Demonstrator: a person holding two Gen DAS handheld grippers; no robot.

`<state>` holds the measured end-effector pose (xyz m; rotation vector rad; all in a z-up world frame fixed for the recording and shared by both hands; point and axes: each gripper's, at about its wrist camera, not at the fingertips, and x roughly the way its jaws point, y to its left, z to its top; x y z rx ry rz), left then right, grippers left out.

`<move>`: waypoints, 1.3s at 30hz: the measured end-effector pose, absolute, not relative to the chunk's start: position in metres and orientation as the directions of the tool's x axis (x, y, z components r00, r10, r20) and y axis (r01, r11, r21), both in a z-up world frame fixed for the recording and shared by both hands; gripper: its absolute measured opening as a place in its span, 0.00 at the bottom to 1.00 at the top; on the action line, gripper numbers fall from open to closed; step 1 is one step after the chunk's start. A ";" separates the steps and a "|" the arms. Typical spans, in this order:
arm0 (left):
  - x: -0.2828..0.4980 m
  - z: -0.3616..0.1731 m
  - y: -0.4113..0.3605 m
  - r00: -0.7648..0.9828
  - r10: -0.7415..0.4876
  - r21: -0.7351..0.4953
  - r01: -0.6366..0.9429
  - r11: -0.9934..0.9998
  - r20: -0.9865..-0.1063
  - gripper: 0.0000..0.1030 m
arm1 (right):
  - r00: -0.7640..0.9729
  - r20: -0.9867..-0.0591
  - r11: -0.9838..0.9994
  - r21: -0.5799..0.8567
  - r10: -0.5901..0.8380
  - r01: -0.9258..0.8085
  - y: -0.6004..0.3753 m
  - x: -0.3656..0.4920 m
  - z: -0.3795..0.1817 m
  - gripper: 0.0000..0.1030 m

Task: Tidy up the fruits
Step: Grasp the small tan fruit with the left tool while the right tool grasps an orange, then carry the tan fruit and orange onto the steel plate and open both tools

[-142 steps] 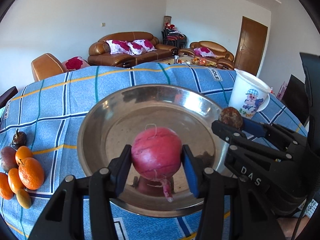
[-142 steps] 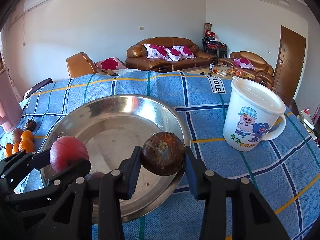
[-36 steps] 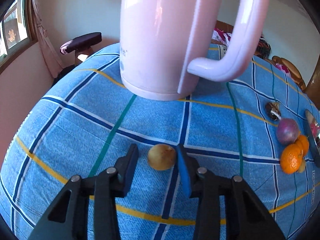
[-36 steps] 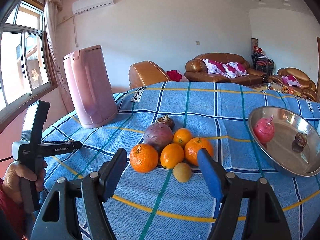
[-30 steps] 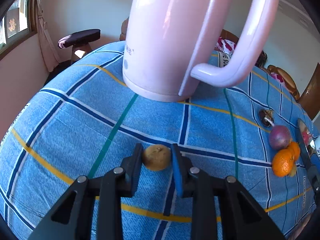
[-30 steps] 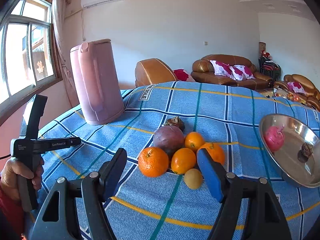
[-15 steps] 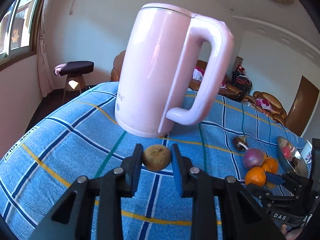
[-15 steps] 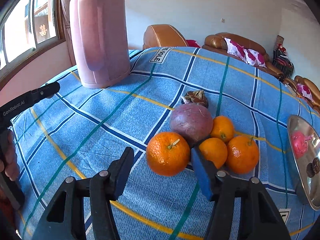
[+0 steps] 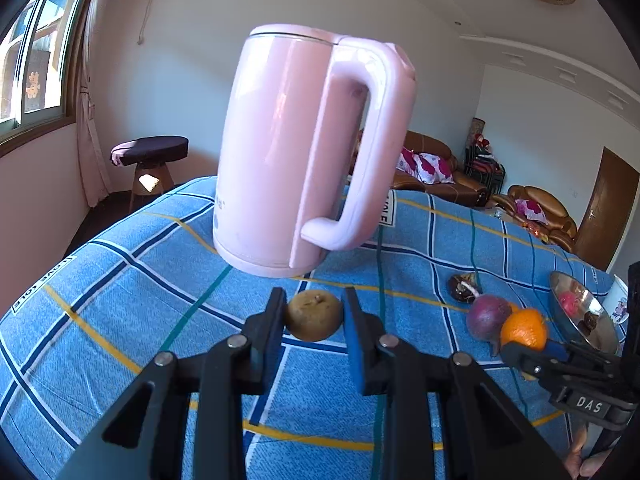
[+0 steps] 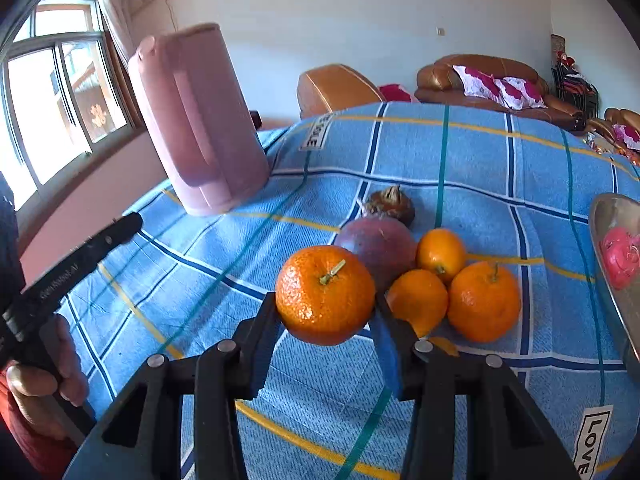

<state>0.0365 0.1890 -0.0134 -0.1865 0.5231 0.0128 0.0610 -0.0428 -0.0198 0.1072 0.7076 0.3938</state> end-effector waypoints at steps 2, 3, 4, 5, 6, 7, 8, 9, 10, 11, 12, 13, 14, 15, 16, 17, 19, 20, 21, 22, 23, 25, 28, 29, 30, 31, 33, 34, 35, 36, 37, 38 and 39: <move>0.036 -0.014 0.181 0.863 -0.038 -0.176 -0.059 0.983 -0.504 0.29 | 0.717 -0.567 0.914 0.255 0.405 -0.314 -0.051 0.057 -0.011 0.46; 0.037 -0.014 0.176 0.861 -0.036 -0.171 -0.059 0.984 -0.507 0.29 | 0.731 -0.552 0.916 0.254 0.401 -0.311 -0.054 0.055 -0.007 0.46; 0.037 -0.014 0.170 0.860 -0.032 -0.163 -0.060 0.985 -0.510 0.29 | 0.745 -0.543 0.922 0.240 0.388 -0.305 -0.056 0.053 -0.005 0.46; 0.037 -0.015 0.163 0.858 -0.027 -0.153 -0.061 0.986 -0.513 0.29 | 0.760 -0.537 0.930 0.218 0.367 -0.295 -0.058 0.051 -0.003 0.46; 0.037 -0.015 0.156 0.856 -0.022 -0.142 -0.060 0.988 -0.517 0.29 | 0.772 -0.532 0.938 0.198 0.347 -0.285 -0.060 0.050 -0.001 0.46; 0.038 -0.015 0.148 0.854 -0.017 -0.131 -0.060 0.990 -0.519 0.29 | 0.782 -0.526 0.943 0.189 0.333 -0.275 -0.063 0.049 0.001 0.46; 0.038 -0.015 0.140 0.854 -0.014 -0.118 -0.056 0.991 -0.520 0.29 | 0.791 -0.519 0.946 0.189 0.324 -0.264 -0.067 0.048 0.002 0.46; 0.038 -0.014 0.131 0.854 -0.015 -0.108 -0.048 0.993 -0.520 0.29 | 0.798 -0.512 0.948 0.192 0.316 -0.253 -0.072 0.047 0.003 0.46; 0.038 -0.014 0.123 0.854 -0.017 -0.097 -0.039 0.995 -0.520 0.29 | 0.804 -0.508 0.950 0.194 0.310 -0.244 -0.076 0.047 0.004 0.46; 0.037 -0.014 0.114 0.854 -0.015 -0.084 -0.033 0.996 -0.520 0.29 | 0.808 -0.505 0.952 0.197 0.305 -0.236 -0.081 0.047 0.005 0.46; 0.037 -0.014 0.107 0.853 -0.013 -0.073 -0.030 0.997 -0.521 0.29 | 0.811 -0.503 0.953 0.201 0.299 -0.227 -0.085 0.046 0.005 0.46; 0.037 -0.014 0.099 0.853 -0.009 -0.061 -0.027 0.998 -0.522 0.29 | 0.814 -0.501 0.955 0.201 0.292 -0.218 -0.091 0.045 0.005 0.46; 0.037 -0.014 0.092 0.853 -0.006 -0.050 -0.024 0.998 -0.522 0.29 | 0.819 -0.500 0.958 0.196 0.282 -0.210 -0.095 0.044 0.005 0.46; 0.037 -0.013 0.085 0.854 -0.004 -0.042 -0.022 0.999 -0.521 0.29 | 0.825 -0.497 0.962 0.186 0.268 -0.200 -0.099 0.043 0.005 0.46; 0.036 -0.013 0.078 0.854 0.000 -0.033 -0.020 0.999 -0.520 0.29 | 0.832 -0.494 0.966 0.174 0.253 -0.191 -0.103 0.041 0.006 0.46; 0.036 -0.012 0.072 0.855 0.004 -0.023 -0.018 1.000 -0.519 0.29 | 0.836 -0.491 0.969 0.166 0.243 -0.183 -0.107 0.040 0.006 0.46; 0.036 -0.011 0.060 0.854 0.006 -0.012 -0.015 1.000 -0.520 0.29 | 0.842 -0.488 0.972 0.159 0.228 -0.170 -0.116 0.037 0.006 0.46; 0.036 -0.011 0.054 0.853 0.003 -0.009 -0.010 1.000 -0.522 0.29 | 0.844 -0.489 0.974 0.155 0.219 -0.163 -0.120 0.036 0.006 0.46; 0.036 -0.011 0.049 0.852 0.001 -0.008 -0.006 1.000 -0.524 0.29 | 0.847 -0.488 0.976 0.152 0.211 -0.155 -0.126 0.035 0.005 0.46; 0.036 -0.011 0.044 0.851 0.000 -0.006 -0.004 1.000 -0.525 0.29 | 0.849 -0.488 0.977 0.151 0.204 -0.148 -0.130 0.034 0.005 0.46; 0.037 -0.011 0.040 0.851 0.000 -0.005 -0.002 1.000 -0.526 0.29 | 0.851 -0.486 0.978 0.150 0.198 -0.141 -0.135 0.033 0.005 0.46; 0.037 -0.011 0.031 0.849 -0.007 -0.006 0.004 1.000 -0.529 0.29 | 0.856 -0.484 0.981 0.148 0.185 -0.128 -0.145 0.030 0.005 0.46; 0.035 -0.011 0.019 0.848 -0.012 0.001 0.015 1.000 -0.530 0.29 | 0.859 -0.482 0.982 0.147 0.173 -0.115 -0.154 0.028 0.005 0.46; 0.036 -0.012 0.014 0.848 -0.012 0.006 0.018 1.000 -0.530 0.29 | 0.860 -0.481 0.983 0.143 0.167 -0.111 -0.157 0.027 0.005 0.46; 0.036 -0.012 0.011 0.848 -0.011 0.010 0.019 1.000 -0.530 0.29 | 0.862 -0.481 0.984 0.140 0.163 -0.108 -0.159 0.027 0.005 0.46; 0.036 -0.012 0.008 0.848 -0.012 0.010 0.021 1.000 -0.530 0.29 | 0.863 -0.480 0.985 0.138 0.159 -0.105 -0.163 0.025 0.006 0.46; 0.036 -0.011 0.003 0.848 -0.020 0.006 0.028 1.000 -0.530 0.29 | 0.865 -0.478 0.986 0.135 0.152 -0.099 -0.168 0.024 0.006 0.46; 0.036 -0.011 0.000 0.847 -0.022 0.007 0.030 1.000 -0.531 0.29 | 0.866 -0.477 0.987 0.132 0.148 -0.096 -0.171 0.023 0.007 0.46; 0.036 -0.011 -0.004 0.847 -0.024 0.008 0.033 0.999 -0.531 0.29 | 0.867 -0.476 0.987 0.131 0.144 -0.092 -0.174 0.022 0.007 0.46; 0.036 -0.011 -0.007 0.846 -0.026 0.008 0.036 0.999 -0.532 0.29 | 0.869 -0.475 0.988 0.130 0.140 -0.088 -0.178 0.022 0.007 0.46; 0.036 -0.011 -0.011 0.847 -0.027 0.010 0.039 0.999 -0.532 0.29 | 0.870 -0.474 0.988 0.130 0.135 -0.083 -0.182 0.020 0.007 0.46; 0.036 -0.011 -0.014 0.847 -0.029 0.011 0.042 0.999 -0.531 0.29 | 0.871 -0.473 0.988 0.131 0.130 -0.077 -0.186 0.019 0.007 0.46; 0.036 -0.011 -0.019 0.847 -0.033 0.012 0.047 0.999 -0.531 0.29 | 0.873 -0.471 0.989 0.133 0.125 -0.071 -0.191 0.018 0.007 0.46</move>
